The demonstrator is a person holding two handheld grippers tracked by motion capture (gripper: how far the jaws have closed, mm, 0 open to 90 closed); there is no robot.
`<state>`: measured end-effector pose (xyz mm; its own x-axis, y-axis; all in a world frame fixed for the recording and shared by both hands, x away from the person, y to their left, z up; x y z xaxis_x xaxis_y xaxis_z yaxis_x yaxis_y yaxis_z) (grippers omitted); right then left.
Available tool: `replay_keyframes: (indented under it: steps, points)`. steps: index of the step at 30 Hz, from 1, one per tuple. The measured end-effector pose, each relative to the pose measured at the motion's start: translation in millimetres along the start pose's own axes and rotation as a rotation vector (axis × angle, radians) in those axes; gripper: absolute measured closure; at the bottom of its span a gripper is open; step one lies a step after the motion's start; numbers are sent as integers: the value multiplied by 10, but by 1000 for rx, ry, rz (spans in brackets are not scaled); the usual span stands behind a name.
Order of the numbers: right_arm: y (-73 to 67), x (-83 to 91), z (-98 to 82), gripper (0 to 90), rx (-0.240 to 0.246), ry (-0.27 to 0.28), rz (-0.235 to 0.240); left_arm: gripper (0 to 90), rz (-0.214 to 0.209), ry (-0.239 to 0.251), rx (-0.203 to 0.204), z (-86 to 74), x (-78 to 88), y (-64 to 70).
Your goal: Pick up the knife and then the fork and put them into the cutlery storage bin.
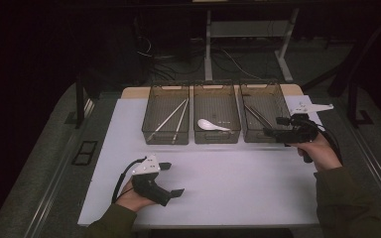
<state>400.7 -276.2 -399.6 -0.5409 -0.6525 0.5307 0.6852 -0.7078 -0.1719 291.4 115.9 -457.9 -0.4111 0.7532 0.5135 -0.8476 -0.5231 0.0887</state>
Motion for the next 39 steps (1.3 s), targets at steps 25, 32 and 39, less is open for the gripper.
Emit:
replay_keyframes:
  steps: [25, 32, 39]
  points:
    - [-449, 182, -444, 179, 59, 77, 78, 0, 8, 1, -8, 0, 15, -3]
    - [-535, 202, -617, 175, 50, 88, 76, 0, 8, 0, -7, 0, 15, -2]
    - [-588, 227, -767, 175, 35, 88, 82, 0, 8, -3, -11, -2, 19, -6]
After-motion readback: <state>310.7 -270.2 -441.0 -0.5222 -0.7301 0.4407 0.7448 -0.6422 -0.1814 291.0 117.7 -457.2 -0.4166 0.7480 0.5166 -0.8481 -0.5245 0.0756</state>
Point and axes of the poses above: each handheld gripper's, and its own axes: x roughly backward along the jaws, z roughly out of its top, y roughly to its right, the point moved 5 cm from there along -x, roughly forward along the jaws, and after that the axes turned 6 degrees about z, right-handed, at the moved point
